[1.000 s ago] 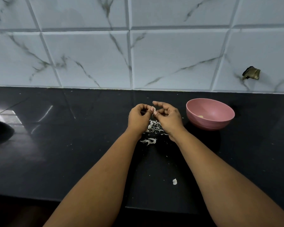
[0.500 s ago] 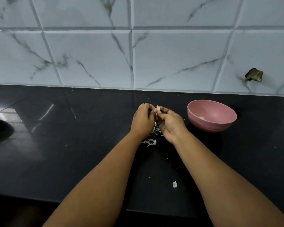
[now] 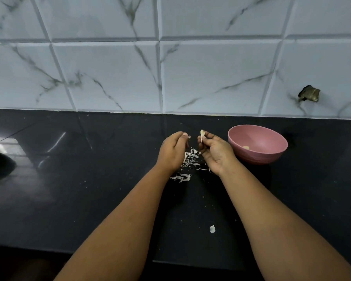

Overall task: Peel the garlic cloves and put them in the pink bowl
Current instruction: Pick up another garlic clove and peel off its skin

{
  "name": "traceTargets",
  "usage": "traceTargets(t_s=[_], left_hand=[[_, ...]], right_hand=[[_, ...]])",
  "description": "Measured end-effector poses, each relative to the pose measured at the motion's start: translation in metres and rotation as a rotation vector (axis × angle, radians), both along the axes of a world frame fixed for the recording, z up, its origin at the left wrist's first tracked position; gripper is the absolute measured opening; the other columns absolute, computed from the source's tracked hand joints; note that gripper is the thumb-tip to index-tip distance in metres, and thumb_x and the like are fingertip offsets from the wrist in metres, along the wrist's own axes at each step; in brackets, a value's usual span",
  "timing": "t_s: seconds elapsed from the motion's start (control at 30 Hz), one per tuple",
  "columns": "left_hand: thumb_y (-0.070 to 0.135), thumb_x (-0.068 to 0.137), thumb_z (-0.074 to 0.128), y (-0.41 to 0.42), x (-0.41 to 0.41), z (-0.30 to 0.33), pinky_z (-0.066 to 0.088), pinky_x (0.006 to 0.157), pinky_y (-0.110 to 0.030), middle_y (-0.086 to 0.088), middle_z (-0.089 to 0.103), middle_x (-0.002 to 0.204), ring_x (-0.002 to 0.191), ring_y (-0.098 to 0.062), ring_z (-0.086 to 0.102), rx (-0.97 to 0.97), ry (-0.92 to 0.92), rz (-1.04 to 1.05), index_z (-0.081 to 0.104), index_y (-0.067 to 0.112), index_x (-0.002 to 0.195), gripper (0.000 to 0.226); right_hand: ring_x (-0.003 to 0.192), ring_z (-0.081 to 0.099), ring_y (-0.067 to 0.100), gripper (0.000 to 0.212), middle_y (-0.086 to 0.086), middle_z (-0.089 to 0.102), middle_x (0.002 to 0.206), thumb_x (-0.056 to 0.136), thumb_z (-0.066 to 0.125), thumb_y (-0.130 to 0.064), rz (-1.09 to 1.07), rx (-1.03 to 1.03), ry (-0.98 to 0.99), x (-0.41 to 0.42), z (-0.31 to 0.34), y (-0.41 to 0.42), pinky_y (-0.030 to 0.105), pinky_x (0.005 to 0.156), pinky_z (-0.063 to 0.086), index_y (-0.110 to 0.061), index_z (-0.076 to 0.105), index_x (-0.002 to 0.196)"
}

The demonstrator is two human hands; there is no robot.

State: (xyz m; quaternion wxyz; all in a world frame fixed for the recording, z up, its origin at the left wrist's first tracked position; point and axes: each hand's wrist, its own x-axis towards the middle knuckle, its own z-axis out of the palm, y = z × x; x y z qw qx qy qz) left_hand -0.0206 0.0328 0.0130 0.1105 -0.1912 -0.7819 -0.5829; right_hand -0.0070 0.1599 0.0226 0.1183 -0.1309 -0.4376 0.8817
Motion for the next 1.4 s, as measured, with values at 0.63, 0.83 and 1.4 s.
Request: traceTargets(t_s=[0.63,0.83,1.4], left_hand=[[0.022,0.087,0.074,-0.001,-0.005,-0.004,0.057,0.077,-0.023,0.005,0.073,0.087,0.083,-0.008,0.07,0.069,-0.054,0.117,0.072,0.018,0.098,0.012],[0.01,0.087,0.073,-0.001,-0.004,-0.002,0.056,0.068,-0.022,-0.007,0.073,0.081,0.072,-0.012,0.069,0.399,-0.262,0.001,0.072,0.008,0.091,0.005],[0.014,0.095,0.058,0.003,-0.005,-0.002,0.052,0.069,-0.021,0.003,0.069,0.085,0.075,-0.005,0.064,0.16,-0.162,0.117,0.067,0.017,0.092,0.01]], right_hand=[[0.062,0.061,0.007,0.006,0.008,0.068,0.078,0.087,0.064,0.001,0.091,0.277,-0.026,0.006,-0.004,-0.009,0.015,0.059,0.051,-0.002,0.069,0.087],[0.063,0.061,0.01,0.011,0.008,0.064,0.074,0.089,0.06,0.006,0.143,0.228,0.037,0.009,-0.002,-0.009,0.015,0.059,0.053,-0.003,0.063,0.086],[0.085,0.068,0.024,0.014,0.018,0.073,0.089,0.081,0.075,-0.005,0.072,0.526,0.148,0.007,-0.012,-0.013,0.037,0.088,0.055,-0.01,0.071,0.093]])
